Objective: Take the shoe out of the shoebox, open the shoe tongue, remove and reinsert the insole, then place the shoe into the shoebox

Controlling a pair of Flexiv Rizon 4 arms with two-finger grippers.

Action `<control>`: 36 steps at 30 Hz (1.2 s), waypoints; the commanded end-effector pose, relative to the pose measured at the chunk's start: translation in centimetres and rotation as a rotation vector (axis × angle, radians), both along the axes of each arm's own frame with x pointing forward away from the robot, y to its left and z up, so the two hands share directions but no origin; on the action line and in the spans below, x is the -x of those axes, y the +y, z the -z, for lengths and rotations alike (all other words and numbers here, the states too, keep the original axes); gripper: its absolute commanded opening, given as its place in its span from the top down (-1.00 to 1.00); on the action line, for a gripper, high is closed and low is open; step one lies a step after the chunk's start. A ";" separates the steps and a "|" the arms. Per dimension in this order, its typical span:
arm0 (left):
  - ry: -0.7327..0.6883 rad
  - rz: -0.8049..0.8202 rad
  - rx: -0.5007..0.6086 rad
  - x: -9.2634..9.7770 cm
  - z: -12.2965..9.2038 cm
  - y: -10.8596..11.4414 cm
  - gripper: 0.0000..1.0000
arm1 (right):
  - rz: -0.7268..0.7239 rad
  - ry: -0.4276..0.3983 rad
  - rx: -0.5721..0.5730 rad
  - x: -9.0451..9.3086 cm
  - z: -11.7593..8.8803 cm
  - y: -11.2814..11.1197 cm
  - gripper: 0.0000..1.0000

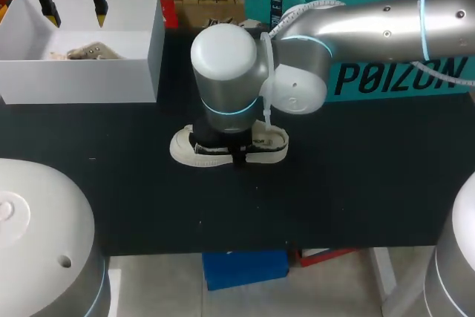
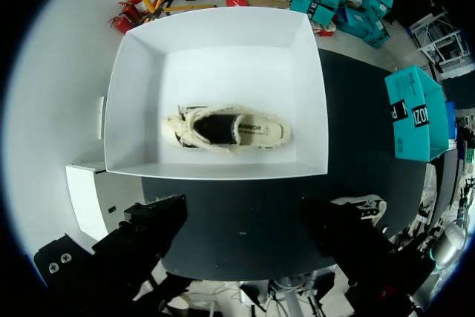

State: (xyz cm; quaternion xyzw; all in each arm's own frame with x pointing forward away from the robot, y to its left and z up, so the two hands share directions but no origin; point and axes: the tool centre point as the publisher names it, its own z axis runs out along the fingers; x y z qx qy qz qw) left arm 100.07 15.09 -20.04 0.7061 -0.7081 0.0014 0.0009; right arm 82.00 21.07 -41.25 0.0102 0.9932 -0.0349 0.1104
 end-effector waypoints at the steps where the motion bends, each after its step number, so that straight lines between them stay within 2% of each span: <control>1: 0.001 -0.001 -0.002 0.0 0.0 0.0 -1.00 | 0.016 0.008 -0.003 0.2 -2.7 -1.0 -1.00; 8: 0.001 -0.001 -0.002 0.0 0.0 0.0 -1.00 | 0.000 0.009 0.006 -0.4 -6.2 -1.5 -1.00; 17: 0.001 -0.001 -0.002 0.0 0.0 0.0 -1.00 | -0.046 0.016 -0.107 -1.0 -8.9 -3.2 -1.00; 25: 0.001 -0.001 -0.002 0.0 0.0 0.0 -1.00 | -0.045 0.032 -0.297 -1.8 -9.7 -5.4 -1.00; 31: 0.001 -0.001 -0.002 0.0 0.0 0.0 -1.00 | -0.093 0.011 -0.403 -2.6 -9.8 -6.3 -1.00; 36: 0.001 -0.001 -0.002 0.0 0.0 0.0 -1.00 | -0.140 0.009 -0.435 -3.0 -9.8 -6.4 -1.00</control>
